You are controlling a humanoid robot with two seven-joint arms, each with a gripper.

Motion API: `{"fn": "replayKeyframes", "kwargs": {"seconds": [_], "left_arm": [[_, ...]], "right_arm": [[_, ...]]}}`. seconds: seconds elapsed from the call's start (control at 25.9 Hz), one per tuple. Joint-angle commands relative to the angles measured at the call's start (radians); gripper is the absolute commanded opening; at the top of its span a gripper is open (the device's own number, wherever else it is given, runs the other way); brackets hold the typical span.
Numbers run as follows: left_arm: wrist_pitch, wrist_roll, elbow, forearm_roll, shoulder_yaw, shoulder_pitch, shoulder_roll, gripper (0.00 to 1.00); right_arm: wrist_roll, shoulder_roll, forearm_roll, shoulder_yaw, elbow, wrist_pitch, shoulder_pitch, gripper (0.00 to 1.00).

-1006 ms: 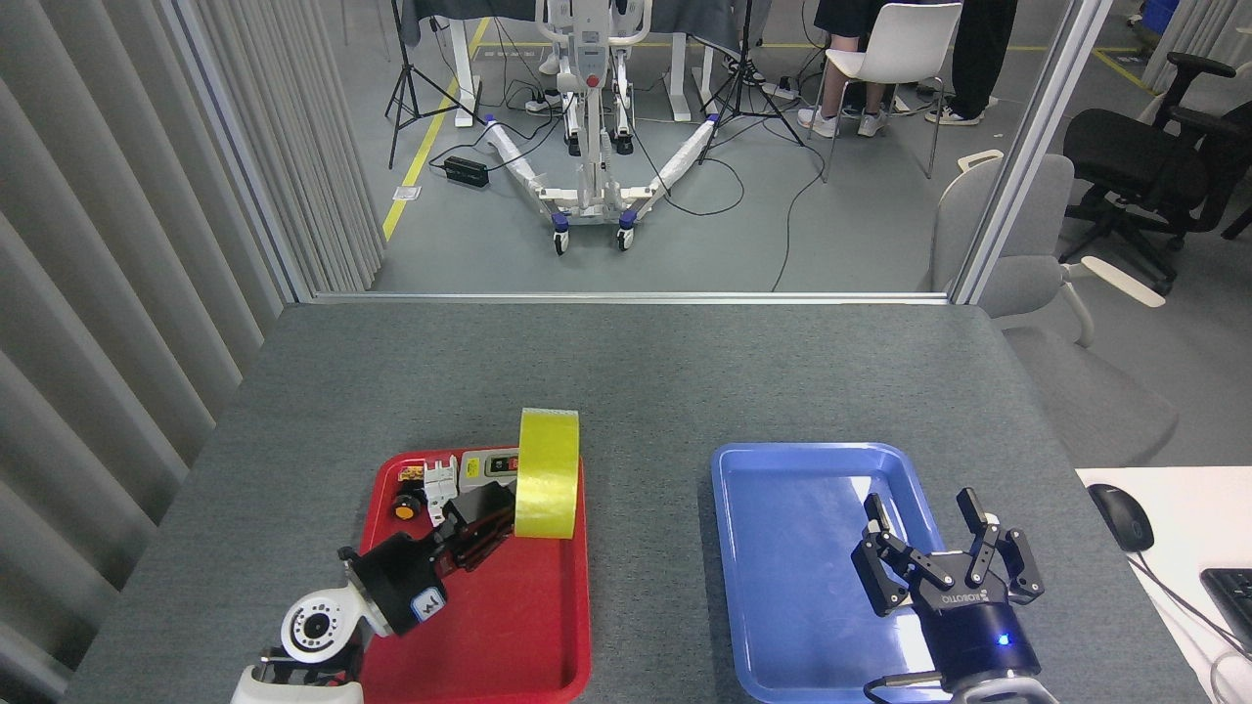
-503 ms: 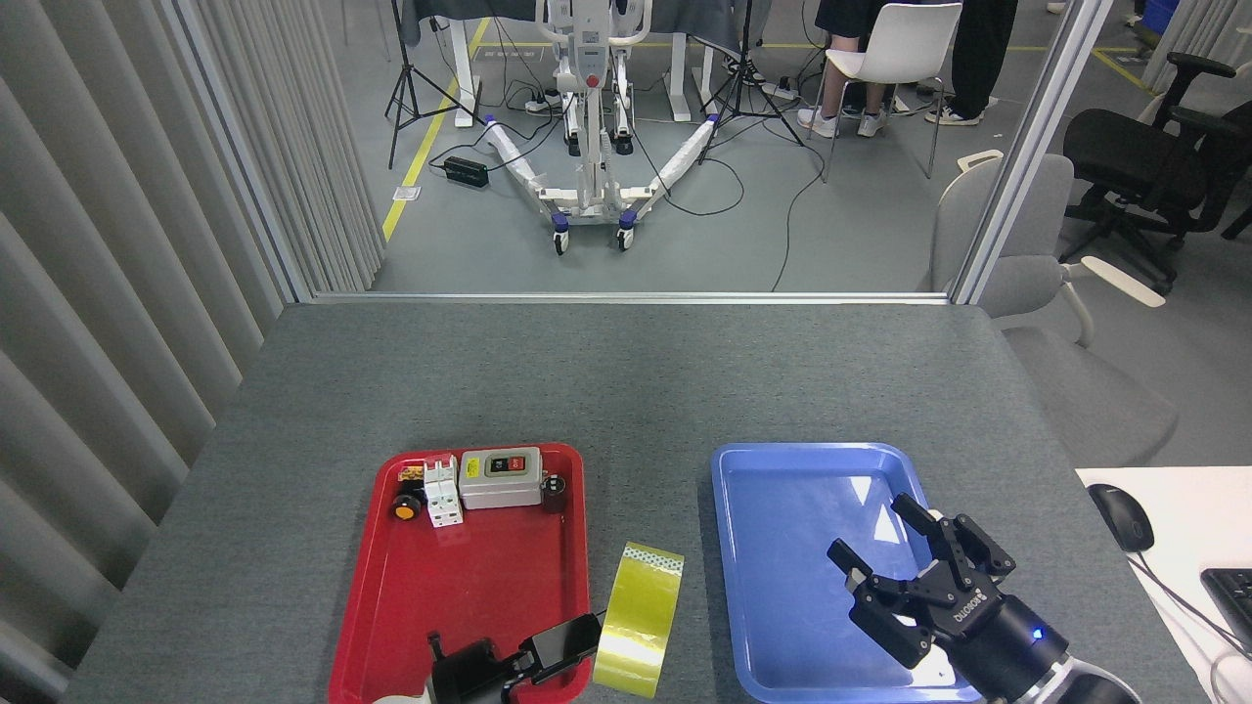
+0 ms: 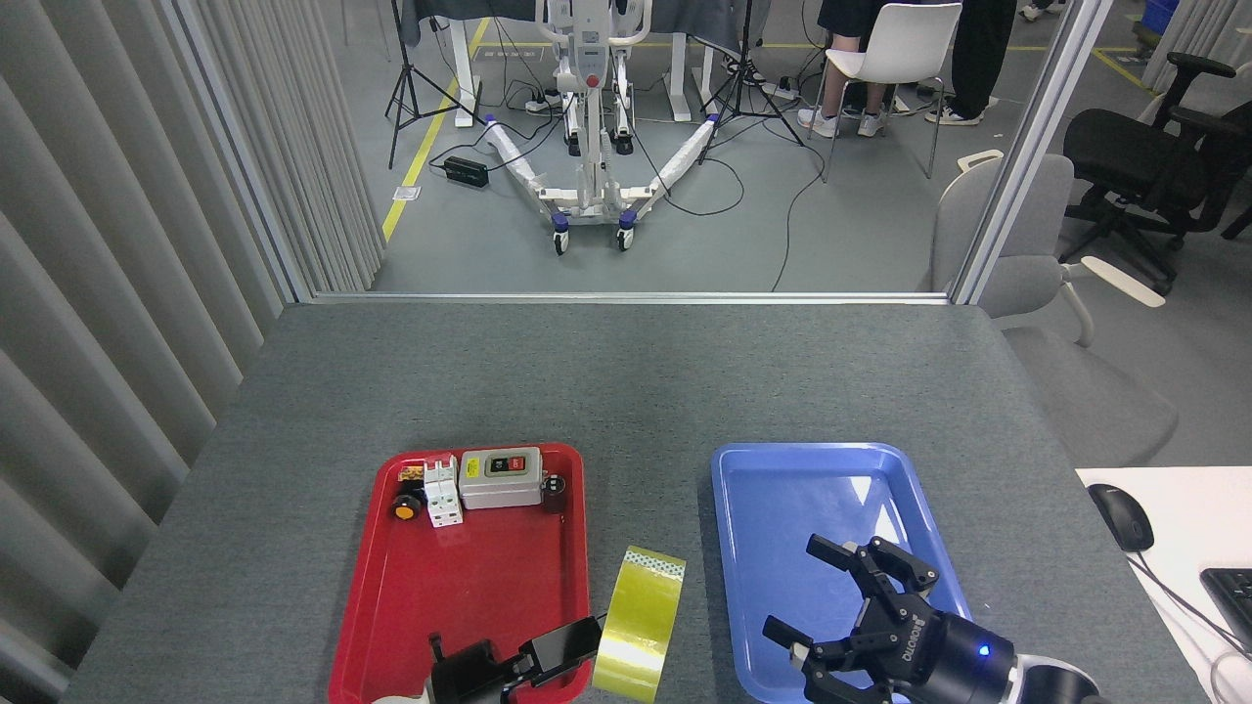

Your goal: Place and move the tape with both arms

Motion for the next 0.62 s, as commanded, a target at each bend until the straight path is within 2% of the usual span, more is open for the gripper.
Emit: {"fn": "replayKeyframes", "kwargs": {"seconds": [0.0,0.15,0.35,0.46,0.58], "left_arm": [[-0.002,-0.001,-0.002,0.0,0.001,0.0,-0.001,0.0],[-0.004,-0.001,-0.002,0.0,0.004,0.0,-0.001,0.0],[-0.007,0.001,0.003,0.0,0.015,0.0,0.001,0.0],[-0.007,0.001,0.014,0.0,0.017,0.0,0.001,0.0],[-0.008,0.001,0.018,-0.001,0.024,-0.001,0.001,0.0]], "right_arm": [[0.064,0.069,0.004,0.027,0.012,-0.002,-0.036,1.0],[0.127,0.145,0.014,0.057,0.026,0.002,-0.096,0.98],[0.135,0.173,0.032,0.128,0.061,0.004,-0.137,0.94],[0.137,0.211,0.034,0.142,0.098,0.001,-0.163,0.85],[0.147,0.217,0.034,0.142,0.124,-0.002,-0.182,0.79]]}}
